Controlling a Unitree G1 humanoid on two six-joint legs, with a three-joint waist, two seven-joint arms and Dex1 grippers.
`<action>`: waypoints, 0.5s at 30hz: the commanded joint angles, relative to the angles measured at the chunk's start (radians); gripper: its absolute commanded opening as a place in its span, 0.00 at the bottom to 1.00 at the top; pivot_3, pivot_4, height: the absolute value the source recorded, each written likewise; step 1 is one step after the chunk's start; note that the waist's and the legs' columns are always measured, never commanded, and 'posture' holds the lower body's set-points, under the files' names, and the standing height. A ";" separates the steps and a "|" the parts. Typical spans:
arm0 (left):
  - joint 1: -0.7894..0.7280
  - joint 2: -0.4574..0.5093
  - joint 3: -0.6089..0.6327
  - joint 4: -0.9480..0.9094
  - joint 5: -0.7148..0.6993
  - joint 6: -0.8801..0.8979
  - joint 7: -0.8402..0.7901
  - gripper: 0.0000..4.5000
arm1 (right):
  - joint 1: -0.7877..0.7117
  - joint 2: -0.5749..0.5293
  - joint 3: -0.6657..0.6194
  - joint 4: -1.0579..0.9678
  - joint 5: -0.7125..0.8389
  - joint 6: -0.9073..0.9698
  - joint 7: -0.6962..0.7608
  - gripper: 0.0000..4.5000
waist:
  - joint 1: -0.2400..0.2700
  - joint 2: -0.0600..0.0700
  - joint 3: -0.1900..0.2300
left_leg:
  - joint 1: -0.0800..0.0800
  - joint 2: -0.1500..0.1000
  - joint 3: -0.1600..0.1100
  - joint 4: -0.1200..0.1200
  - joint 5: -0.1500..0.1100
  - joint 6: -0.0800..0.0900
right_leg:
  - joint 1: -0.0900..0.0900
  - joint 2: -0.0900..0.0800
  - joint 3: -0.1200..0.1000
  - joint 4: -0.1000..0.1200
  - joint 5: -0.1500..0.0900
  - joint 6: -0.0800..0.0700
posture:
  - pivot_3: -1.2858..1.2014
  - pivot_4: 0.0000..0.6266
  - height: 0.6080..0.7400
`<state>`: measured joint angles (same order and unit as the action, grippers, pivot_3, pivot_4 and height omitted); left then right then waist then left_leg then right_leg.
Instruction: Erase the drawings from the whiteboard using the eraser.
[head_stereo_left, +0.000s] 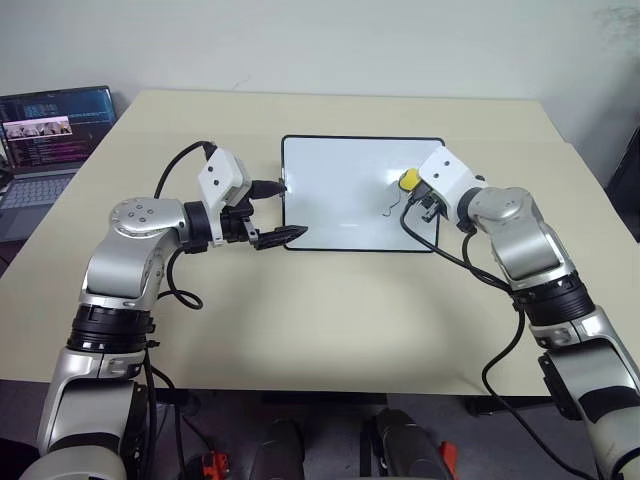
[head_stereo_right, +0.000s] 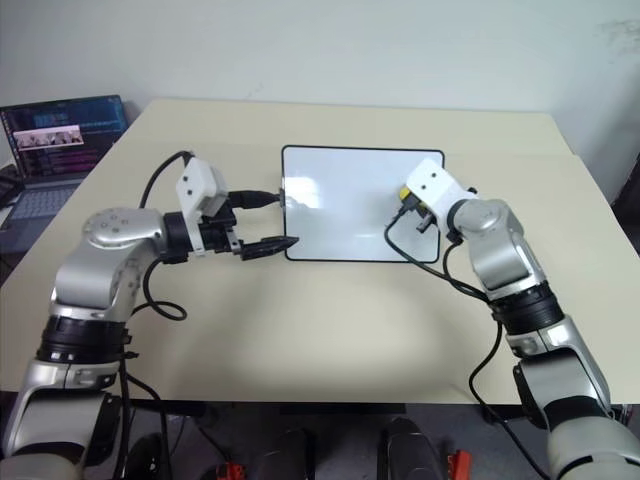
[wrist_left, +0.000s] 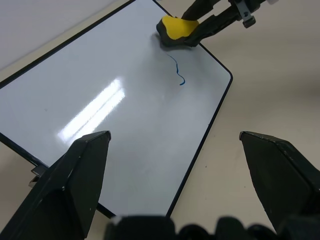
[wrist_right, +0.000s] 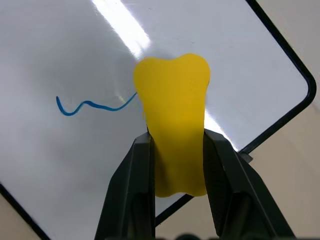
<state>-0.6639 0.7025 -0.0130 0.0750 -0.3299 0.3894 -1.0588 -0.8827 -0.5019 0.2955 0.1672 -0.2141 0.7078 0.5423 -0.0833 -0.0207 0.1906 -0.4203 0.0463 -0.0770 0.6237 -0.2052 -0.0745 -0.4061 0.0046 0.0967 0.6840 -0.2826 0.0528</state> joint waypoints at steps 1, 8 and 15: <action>-0.012 0.009 0.018 -0.041 -0.011 0.001 0.000 1.00 | -0.035 0.009 -0.005 -0.001 -0.023 0.018 -0.018 0.22 | 0.000 0.000 0.000 | 0.000 0.000 0.000 0.000 0.000 0.000 | 0.000 0.000 0.000 0.000 0.000 0.000 | 0.52 0.24 1.00; -0.009 0.009 0.020 -0.048 -0.009 0.010 0.009 1.00 | -0.045 0.031 0.073 -0.002 -0.067 0.135 0.030 0.22 | 0.000 0.000 0.000 | 0.001 0.000 0.000 0.002 0.000 0.000 | 0.000 0.000 0.000 0.003 0.000 0.000 | 0.52 0.24 1.00; -0.009 0.008 0.023 -0.045 -0.008 0.009 0.012 1.00 | 0.023 0.020 0.262 -0.105 -0.107 0.227 0.169 0.22 | -0.002 -0.001 -0.001 | 0.003 0.000 0.000 0.004 0.000 0.000 | 0.000 0.001 0.001 0.008 0.000 0.000 | 0.52 0.24 1.00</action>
<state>-0.6620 0.7027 -0.0127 0.0656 -0.3299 0.4070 -1.0523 -0.8837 -0.4833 0.5077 0.0808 -0.3073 0.9093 0.6769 -0.0851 -0.0215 0.1898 -0.4168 0.0465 -0.0773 0.6276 -0.2052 -0.0744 -0.4056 0.0058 0.0974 0.6924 -0.2828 0.0530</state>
